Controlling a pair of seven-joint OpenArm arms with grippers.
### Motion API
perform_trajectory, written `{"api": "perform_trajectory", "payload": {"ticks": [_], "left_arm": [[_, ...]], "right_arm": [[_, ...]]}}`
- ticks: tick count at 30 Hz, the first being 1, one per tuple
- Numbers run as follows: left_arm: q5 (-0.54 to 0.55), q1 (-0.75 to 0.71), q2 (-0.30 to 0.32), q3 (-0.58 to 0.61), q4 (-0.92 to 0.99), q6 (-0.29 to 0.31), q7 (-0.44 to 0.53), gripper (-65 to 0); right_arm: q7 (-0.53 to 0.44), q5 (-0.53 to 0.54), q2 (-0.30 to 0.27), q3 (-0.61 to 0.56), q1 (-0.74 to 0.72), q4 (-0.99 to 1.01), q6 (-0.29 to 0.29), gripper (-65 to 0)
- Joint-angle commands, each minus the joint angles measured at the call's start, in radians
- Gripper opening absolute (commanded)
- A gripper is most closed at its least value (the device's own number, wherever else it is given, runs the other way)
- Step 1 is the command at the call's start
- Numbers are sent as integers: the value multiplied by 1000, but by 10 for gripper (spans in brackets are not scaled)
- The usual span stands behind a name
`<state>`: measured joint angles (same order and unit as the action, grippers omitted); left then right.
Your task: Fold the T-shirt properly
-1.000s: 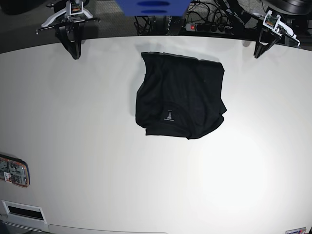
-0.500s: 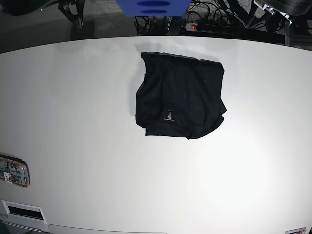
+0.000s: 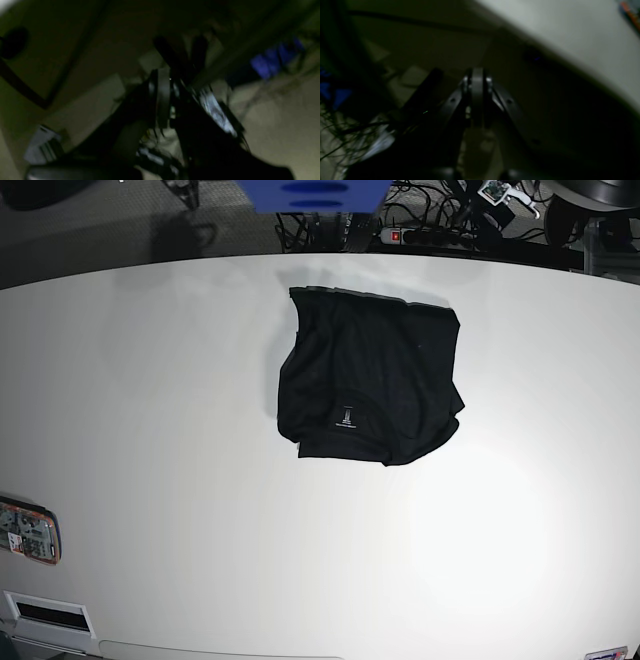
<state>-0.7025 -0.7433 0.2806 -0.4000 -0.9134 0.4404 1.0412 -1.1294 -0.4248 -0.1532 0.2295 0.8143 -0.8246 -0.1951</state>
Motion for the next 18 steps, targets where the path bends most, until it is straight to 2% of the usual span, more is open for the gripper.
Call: {"api": "perform_trajectory", "payload": {"ticks": [1,7,14,18], "left_arm": [[-9,-11,3,-4,17,-1,27,-650],[-99,40,-16,-4,150,-1,27,-650],[-107,164,4,-6,379,-2,27,-650],[-108,206,16,-3,477,-104,27,-650]], "right_arm": [[-24,7,-12,-8,14,27,-2,-650],[-24,10,-13,-28,-20,139,-2,-650],[-24,11,-13,-22,-63,218,-2,-650],[-24,13,-13,-22,-63,245,-2,-650]]}}
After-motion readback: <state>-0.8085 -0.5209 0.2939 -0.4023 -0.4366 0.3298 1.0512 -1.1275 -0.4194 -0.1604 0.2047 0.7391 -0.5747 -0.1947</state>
